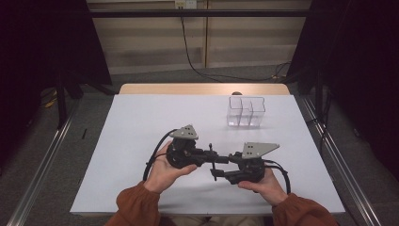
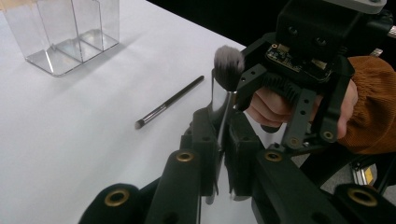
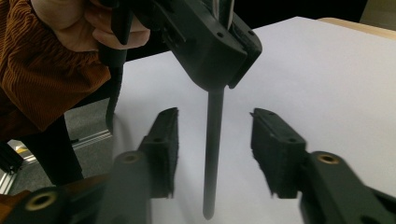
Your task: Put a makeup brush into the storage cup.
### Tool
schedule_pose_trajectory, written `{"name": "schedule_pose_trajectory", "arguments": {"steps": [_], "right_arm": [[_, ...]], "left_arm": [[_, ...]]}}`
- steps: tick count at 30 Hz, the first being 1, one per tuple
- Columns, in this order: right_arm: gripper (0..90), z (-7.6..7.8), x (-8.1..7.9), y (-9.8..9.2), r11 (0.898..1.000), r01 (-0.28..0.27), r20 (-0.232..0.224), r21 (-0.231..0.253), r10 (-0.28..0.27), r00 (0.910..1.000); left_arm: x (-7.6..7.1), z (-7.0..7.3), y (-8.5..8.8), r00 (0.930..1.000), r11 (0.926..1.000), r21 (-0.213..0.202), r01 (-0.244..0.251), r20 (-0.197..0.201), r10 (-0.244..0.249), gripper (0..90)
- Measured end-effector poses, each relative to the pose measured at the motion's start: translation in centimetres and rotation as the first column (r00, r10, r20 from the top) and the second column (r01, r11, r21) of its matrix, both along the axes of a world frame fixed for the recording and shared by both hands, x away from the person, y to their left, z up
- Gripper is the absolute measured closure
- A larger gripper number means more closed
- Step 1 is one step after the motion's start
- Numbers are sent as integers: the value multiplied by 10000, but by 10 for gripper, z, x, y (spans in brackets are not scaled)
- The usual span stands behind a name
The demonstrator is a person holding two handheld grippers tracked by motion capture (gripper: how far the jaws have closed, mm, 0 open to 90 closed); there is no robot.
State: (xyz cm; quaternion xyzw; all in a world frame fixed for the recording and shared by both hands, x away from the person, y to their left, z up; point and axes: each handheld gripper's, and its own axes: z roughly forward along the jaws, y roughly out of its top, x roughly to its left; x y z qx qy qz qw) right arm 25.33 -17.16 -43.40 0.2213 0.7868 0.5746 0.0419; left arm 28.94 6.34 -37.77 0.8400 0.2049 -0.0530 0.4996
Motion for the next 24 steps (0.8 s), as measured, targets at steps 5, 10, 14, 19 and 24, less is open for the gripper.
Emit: {"name": "schedule_pose_trajectory", "arguments": {"steps": [5, 10, 14, 19, 24], "right_arm": [[678, -1, 1, 0, 10000, 73, -24, 20, -73, 10000], [742, -2, 1, 0, 10000, 39, -73, 41, -39, 10000], [783, -2, 1, 0, 10000, -7, -88, 90, 8, 10000], [833, -3, 1, 0, 9999, -70, -48, 87, 71, 10000], [838, -3, 1, 0, 10000, -50, -66, 58, 50, 10000]], "left_arm": [[0, -1, -2, 10000, 10000, 71, 41, 30, -41, 839], [0, -2, -1, 10000, 10000, 31, 61, 9, -61, 839], [0, -2, -2, 10000, 10000, 68, 16, 33, -16, 839], [-1, -3, -3, 10000, 9999, 130, 56, 78, -57, 839], [-1, -4, -3, 9997, 9999, 75, 98, 205, -100, 839]]}}
